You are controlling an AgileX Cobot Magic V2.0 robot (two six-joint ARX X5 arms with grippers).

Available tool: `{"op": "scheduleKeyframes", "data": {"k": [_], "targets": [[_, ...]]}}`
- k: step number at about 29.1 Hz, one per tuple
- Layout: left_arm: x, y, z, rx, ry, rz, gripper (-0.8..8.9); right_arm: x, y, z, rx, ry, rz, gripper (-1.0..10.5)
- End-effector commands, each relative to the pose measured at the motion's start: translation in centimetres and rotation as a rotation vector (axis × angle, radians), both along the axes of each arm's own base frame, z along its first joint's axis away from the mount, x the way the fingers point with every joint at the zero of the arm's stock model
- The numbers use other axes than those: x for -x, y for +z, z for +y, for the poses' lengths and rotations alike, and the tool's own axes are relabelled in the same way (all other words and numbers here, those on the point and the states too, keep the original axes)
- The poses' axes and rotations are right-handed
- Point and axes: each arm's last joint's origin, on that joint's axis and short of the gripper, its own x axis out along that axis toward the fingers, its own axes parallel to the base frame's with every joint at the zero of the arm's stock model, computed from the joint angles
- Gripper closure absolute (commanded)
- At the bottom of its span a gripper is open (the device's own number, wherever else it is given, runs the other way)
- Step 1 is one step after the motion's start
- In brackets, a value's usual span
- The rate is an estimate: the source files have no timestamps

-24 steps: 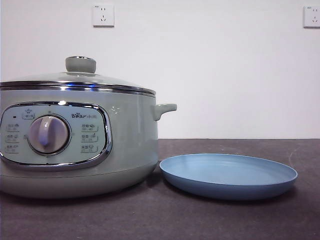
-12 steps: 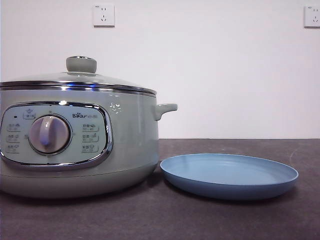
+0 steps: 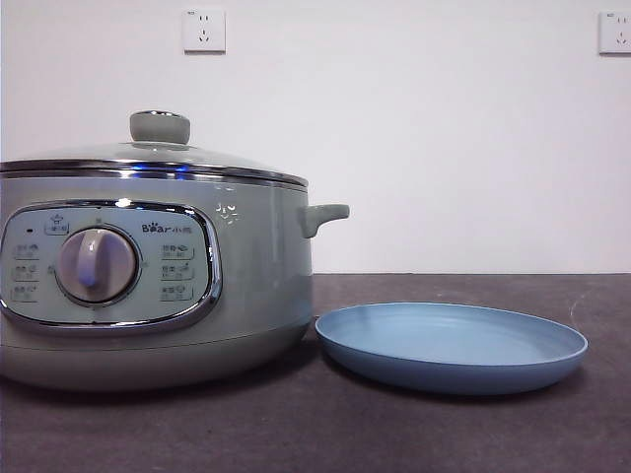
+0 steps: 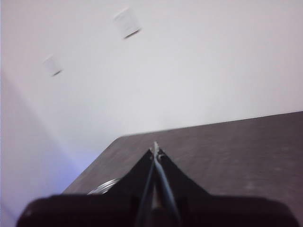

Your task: Take the potato out from the steamer,put the potato on the plate,close the lid

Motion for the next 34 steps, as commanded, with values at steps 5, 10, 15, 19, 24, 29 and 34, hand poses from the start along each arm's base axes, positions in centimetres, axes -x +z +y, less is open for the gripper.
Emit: {"op": "scheduleKeyframes", "data": {"k": [5, 10, 15, 19, 24, 29, 34], "targets": [[-4.2, 2.7, -0.3, -0.072, -0.097, 0.085, 6.56, -2.9, 4.3, 0.4, 0.067, 0.167, -0.045, 7.4], [-7.0, 3.7, -1.0, -0.072, -0.136, 0.125, 4.91, -4.5, 6.8, 0.6, 0.067, 0.185, -0.064, 5.3], [-9.4, 3.5, -2.8, -0.105, -0.218, 0.156, 4.91, -5.6, 8.1, 1.0, 0.067, 0.211, -0.072, 5.3], [-11.0, 2.2, -4.9, -0.196, -0.184, 0.208, 4.9, -6.2, 8.1, 1.4, 0.067, 0.232, -0.059, 5.3], [-12.0, 0.5, -7.6, -0.315, -0.13, 0.279, 4.9, -6.4, 7.6, 1.7, 0.09, 0.248, -0.032, 5.3], [-12.7, -0.9, -9.7, -0.414, -0.085, 0.309, 4.9, -6.4, 7.1, 1.9, 0.106, 0.261, 0.002, 5.4], [-13.5, -2.6, -10.8, -0.495, -0.044, 0.389, 4.9, -6.4, 6.6, 2.1, 0.128, 0.27, 0.043, 5.4]]}}
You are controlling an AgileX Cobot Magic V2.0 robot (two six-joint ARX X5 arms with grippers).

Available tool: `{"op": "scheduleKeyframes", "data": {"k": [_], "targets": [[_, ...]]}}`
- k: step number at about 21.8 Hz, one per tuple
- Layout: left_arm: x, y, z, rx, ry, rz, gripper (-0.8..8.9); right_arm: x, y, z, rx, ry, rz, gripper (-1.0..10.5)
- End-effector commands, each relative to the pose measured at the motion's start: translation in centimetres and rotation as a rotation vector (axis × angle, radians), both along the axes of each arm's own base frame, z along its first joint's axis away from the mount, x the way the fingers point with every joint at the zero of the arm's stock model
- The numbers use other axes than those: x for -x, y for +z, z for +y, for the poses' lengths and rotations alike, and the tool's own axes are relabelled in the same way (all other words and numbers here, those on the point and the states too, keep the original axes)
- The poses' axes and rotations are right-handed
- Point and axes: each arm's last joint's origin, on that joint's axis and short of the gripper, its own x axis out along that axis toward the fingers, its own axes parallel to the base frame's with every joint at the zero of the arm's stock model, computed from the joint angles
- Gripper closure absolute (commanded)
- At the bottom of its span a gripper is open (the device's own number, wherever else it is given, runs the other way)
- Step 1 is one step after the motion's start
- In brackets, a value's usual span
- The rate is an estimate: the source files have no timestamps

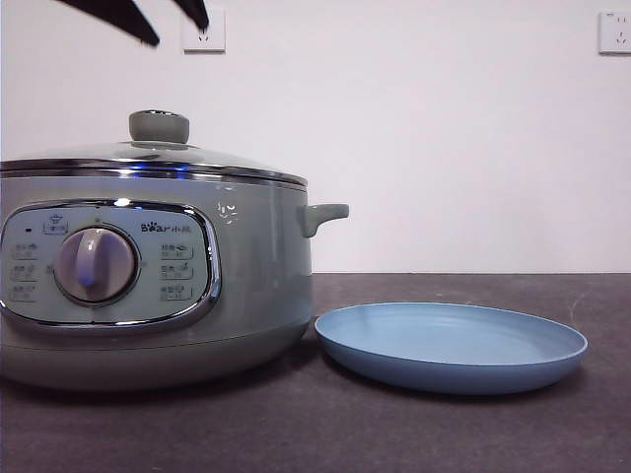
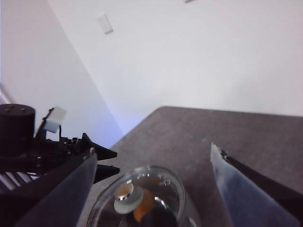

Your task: Take the potato out from the steamer,put the potato on the plate,close the lid

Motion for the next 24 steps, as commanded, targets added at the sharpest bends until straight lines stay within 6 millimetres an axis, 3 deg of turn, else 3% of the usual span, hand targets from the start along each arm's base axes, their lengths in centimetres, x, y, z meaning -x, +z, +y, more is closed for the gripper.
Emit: {"op": "scheduleKeyframes", "data": {"k": [1, 5, 9, 24], "targets": [[-0.6, -1.2, -0.4, -0.064, 0.017, 0.043, 4.9, 0.0, -0.2, 0.1, 0.025, 0.004, 0.002, 5.4], [-1.0, -2.3, -0.7, -0.093, 0.02, 0.118, 4.82, 0.0, -0.4, 0.1, 0.031, 0.004, 0.019, 5.4], [-1.0, -2.8, -0.7, -0.11, 0.019, 0.155, 3.67, 0.0, -0.4, 0.1, 0.031, 0.004, 0.02, 5.4], [-0.5, -3.3, -0.5, -0.126, 0.025, 0.228, 3.68, 0.0, -0.4, 0.1, 0.03, 0.005, 0.022, 5.4]]}}
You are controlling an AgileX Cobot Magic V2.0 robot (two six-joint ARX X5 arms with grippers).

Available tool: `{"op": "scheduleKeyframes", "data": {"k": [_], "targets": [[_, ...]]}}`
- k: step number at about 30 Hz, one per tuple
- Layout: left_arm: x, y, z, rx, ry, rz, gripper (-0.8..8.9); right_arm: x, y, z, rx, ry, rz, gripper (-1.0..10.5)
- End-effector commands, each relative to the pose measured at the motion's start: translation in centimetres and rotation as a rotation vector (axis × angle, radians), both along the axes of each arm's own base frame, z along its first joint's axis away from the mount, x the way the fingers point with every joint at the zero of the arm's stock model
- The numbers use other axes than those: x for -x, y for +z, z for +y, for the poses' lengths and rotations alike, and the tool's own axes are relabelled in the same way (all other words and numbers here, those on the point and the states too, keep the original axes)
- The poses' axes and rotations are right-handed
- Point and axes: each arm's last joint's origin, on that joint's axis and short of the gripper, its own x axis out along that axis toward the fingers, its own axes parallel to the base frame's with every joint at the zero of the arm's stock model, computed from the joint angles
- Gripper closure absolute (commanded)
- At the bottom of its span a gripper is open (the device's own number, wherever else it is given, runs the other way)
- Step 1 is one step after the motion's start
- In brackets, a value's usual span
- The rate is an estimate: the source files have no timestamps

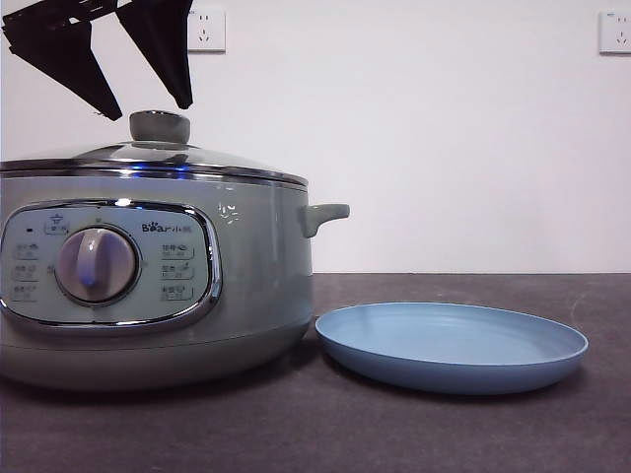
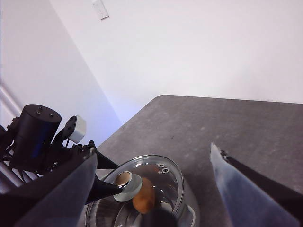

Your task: Take the potato out from the steamer,put the potato on the plate,close the lid

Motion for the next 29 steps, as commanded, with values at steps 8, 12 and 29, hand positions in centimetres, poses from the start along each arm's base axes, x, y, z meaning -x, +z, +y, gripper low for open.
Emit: {"op": "scheduleKeyframes", "data": {"k": [8, 12, 29], "targets": [[-0.8, -0.9, -0.6, 0.012, -0.013, 0.027, 3.68, 0.0, 0.0, 0.0, 0.005, 0.001, -0.006, 5.4], [-1.5, -1.9, -0.9, -0.003, -0.015, 0.06, 3.69, 0.0, 0.0, 0.0, 0.005, 0.001, -0.005, 5.4], [-1.8, -1.9, -1.0, -0.006, -0.013, 0.04, 8.22, 0.0, 0.0, 0.0, 0.003, 0.001, -0.003, 5.4]]}}
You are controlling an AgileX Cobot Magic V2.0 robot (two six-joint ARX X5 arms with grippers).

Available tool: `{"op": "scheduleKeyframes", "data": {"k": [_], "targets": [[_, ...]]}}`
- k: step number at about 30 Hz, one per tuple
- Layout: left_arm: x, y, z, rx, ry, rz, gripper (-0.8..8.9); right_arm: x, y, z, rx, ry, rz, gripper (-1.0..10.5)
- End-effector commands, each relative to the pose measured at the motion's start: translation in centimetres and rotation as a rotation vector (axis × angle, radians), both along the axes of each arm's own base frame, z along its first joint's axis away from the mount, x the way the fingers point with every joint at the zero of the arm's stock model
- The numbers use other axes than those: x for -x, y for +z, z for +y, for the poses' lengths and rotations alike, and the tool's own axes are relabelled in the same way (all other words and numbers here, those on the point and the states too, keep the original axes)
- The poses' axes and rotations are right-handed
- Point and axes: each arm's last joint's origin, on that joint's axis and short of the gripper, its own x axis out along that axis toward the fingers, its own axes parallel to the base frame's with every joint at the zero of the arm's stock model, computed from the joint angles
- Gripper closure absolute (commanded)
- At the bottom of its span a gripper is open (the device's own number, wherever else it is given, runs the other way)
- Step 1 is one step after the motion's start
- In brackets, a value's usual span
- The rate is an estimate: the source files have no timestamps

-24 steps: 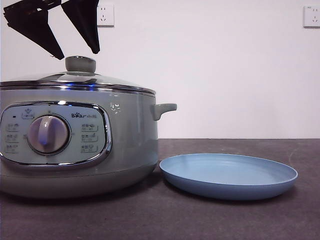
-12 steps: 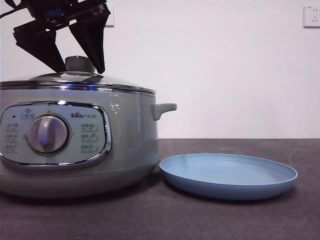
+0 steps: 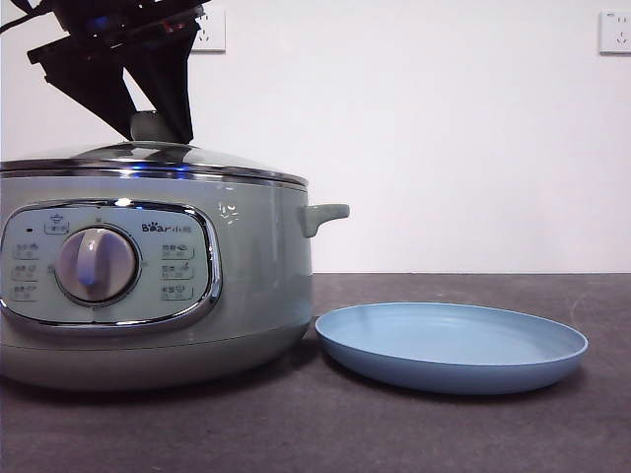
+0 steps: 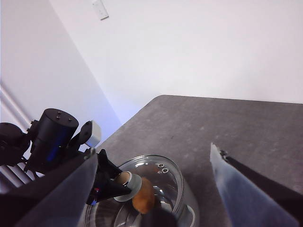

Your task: Take the potato out from the steamer,put the potato on the plate,close the lid

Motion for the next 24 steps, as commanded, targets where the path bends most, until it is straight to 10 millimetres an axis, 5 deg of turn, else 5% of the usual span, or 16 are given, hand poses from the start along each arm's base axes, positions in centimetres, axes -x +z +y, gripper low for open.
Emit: {"op": "scheduleKeyframes", "data": {"k": [1, 7, 15, 24], "targets": [[-0.2, 0.0, -0.1, 0.007, -0.001, -0.017, 8.22, 0.0, 0.0, 0.0, 0.003, 0.001, -0.005, 5.4], [-0.1, 1.3, 0.0, 0.039, -0.004, -0.089, 8.22, 0.0, -0.1, 0.0, 0.003, 0.006, 0.009, 5.4], [1.3, 8.0, 0.6, 0.101, -0.035, -0.271, 8.22, 0.1, -0.6, 0.1, 0.007, 0.009, 0.063, 5.4], [5.5, 14.8, 2.8, 0.199, -0.031, -0.48, 8.22, 0.2, 0.0, 0.9, -0.014, 0.079, 0.01, 5.5]]}}
